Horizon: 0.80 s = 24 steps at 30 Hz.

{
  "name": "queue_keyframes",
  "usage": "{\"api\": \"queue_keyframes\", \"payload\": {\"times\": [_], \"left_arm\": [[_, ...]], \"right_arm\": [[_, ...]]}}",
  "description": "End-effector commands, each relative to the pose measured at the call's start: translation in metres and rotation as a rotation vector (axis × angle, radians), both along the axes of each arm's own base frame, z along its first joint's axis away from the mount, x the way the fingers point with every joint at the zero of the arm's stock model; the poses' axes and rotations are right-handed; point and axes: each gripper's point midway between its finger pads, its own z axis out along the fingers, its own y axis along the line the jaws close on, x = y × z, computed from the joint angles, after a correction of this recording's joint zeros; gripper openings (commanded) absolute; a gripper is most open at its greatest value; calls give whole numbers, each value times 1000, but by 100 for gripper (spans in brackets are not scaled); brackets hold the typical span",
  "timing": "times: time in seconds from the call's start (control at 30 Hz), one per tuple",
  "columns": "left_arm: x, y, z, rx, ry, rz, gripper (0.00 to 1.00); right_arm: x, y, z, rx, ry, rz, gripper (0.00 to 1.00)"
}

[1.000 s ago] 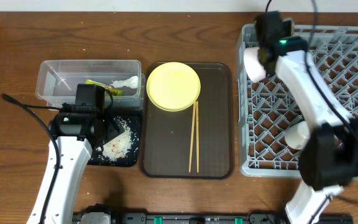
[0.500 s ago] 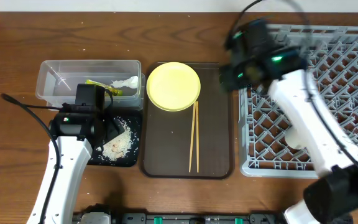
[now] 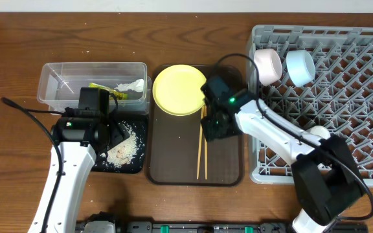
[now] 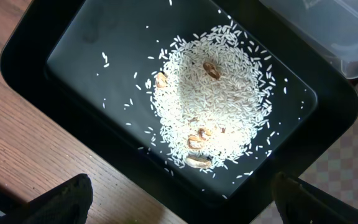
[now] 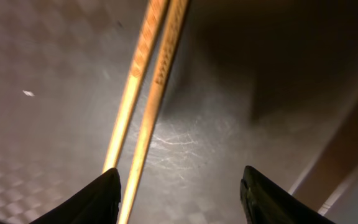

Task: Sort waste into correct bins and load items into the dishwasher rack
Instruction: 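Reach the right gripper down to the wooden chopsticks on the tray, then grasp one chopstick with the right gripper and place it in the rack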

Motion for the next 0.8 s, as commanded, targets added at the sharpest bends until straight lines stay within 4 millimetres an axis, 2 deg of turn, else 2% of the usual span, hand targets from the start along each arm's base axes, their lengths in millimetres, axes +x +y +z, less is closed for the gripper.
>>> {"api": "queue_keyframes", "payload": {"times": [0.0,0.27,0.4,0.53,0.7,0.77], "left_arm": [[-3,2,-1,4,3,14,95],[-3,2,-1,4,3,14,95],[-3,2,-1,4,3,14,95],[-3,2,-1,4,3,14,95],[-3,2,-1,4,3,14,95],[-3,2,-1,4,3,14,95]], "right_arm": [[-7,3,-13,-15,6,-32,59],[-21,18,-38,-25,12,10,57],[-24,7,-50,-113,13,-52,52],[-27,-1,-56,-157,26,-95,39],[-28,-2,-56,-163,29,-98,40],[-30,-4,-56,-170,37,-98,35]]}}
